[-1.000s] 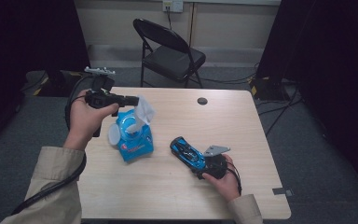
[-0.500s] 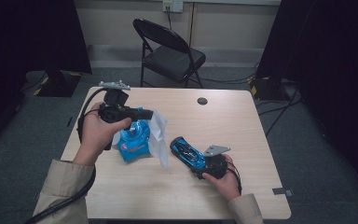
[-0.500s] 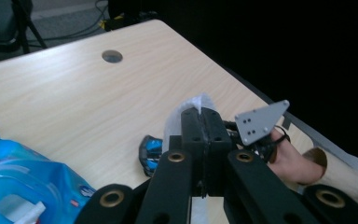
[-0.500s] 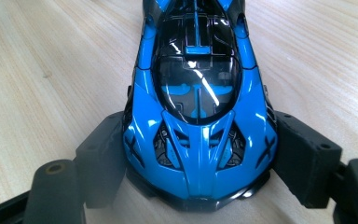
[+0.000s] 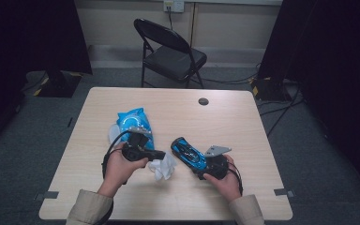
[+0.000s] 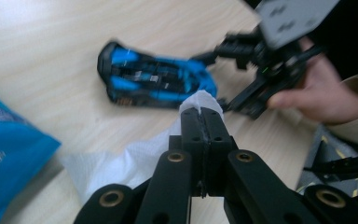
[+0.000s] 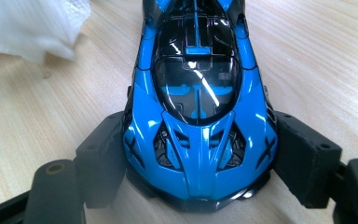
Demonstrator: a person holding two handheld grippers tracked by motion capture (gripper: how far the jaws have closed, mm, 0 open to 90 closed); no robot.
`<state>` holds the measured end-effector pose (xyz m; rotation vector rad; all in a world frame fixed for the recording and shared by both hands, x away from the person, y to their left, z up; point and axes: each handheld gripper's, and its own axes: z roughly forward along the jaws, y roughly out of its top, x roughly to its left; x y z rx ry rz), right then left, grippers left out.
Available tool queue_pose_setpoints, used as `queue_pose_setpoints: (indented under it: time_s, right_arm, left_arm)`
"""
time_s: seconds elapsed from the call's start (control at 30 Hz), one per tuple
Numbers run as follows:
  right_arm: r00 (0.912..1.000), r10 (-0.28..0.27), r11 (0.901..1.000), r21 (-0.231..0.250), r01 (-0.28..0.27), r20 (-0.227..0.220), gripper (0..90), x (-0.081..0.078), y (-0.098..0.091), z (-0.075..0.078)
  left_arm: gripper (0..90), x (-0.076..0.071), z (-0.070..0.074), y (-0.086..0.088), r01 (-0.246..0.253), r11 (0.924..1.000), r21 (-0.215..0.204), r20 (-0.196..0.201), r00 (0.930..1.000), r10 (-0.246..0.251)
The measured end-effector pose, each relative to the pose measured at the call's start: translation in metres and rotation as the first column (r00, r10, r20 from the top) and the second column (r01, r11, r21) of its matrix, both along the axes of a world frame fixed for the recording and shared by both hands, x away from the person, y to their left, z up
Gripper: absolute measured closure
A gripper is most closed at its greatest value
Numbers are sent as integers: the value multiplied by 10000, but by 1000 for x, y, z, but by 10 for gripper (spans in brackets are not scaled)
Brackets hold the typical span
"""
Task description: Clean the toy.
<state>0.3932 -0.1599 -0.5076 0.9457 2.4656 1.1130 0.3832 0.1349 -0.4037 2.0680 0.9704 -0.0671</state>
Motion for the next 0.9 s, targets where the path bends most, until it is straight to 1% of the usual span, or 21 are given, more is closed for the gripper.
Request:
queue_pose_setpoints:
  time_s: [0.03,0.07,0.13,0.2,0.23,0.27,0.3,0.33,0.37,0.43,0.5,0.6,0.63,0.67,0.7,0.73,0.77,0.83,0.9]
  right_arm:
    - [10000,0,10000,3,0,-2,252,0,0,0]
    - [10000,0,10000,1,0,-3,253,0,0,0]
    - [10000,14,10000,1,-14,9,253,0,0,0]
    - [10000,16,10000,1,-16,9,253,0,0,0]
    - [10000,16,10000,3,-16,10,253,0,0,0]
    - [10000,8,10000,0,-8,-1,253,0,0,0]
    - [10000,16,10000,2,-16,12,253,0,0,0]
    - [10000,17,10000,0,-17,13,253,0,0,0]
    - [10000,17,10000,1,-17,10,253,0,0,0]
    - [10000,8,10000,-1,-8,2,253,0,0,0]
    - [10000,16,10000,2,-16,12,253,0,0,0]
    - [10000,17,10000,0,-17,14,253,0,0,0]
    - [10000,19,10000,-1,-19,16,253,0,0,0]
    - [10000,19,10000,-3,-19,19,253,0,0,0]
    - [10000,18,10000,-3,-18,19,253,0,0,0]
    - [10000,19,10000,-7,-19,23,253,0,0,0]
    - [10000,19,10000,-7,-19,24,253,0,0,0]
    - [10000,19,10000,-6,-19,24,253,0,0,0]
    - [10000,18,10000,-6,-18,22,253,0,0,0]
  left_arm:
    - [899,0,-6,0,-85,9999,141,0,10000,85]
    - [899,0,-13,0,-77,9997,231,-97,9999,80]
    - [897,0,-28,0,-165,9983,565,-129,9998,172]
    - [897,0,-38,2,-213,9984,527,-282,9993,228]
    - [895,1,-44,2,-278,9980,564,-264,9992,293]
    - [887,2,-49,3,-240,9977,635,-234,9994,255]
    - [878,2,-56,3,-292,9971,709,-270,9992,312]
    - [859,3,-60,3,-345,9969,703,-268,9990,364]
    - [836,3,-67,4,-339,9959,838,-201,9992,357]
    - [736,2,-74,4,-410,9951,899,111,9991,402]
    - [714,1,-78,4,-312,9937,1080,135,9995,299]
    - [574,0,-84,4,-375,9909,1290,357,9988,331]
    - [564,0,-86,4,-384,9924,1170,427,9985,336]
    - [547,-1,-87,4,-285,9922,1211,487,9986,228]
    - [537,-2,-87,3,-195,9913,1300,698,9975,104]
    - [527,-4,-87,2,-44,9888,1495,862,9962,-86]
    - [525,-6,-87,1,65,9847,1744,1102,9936,-261]
    - [528,-7,-87,-2,116,9808,1949,1342,9902,-384]
    - [552,-8,-86,-3,101,9761,2169,1485,9880,-432]
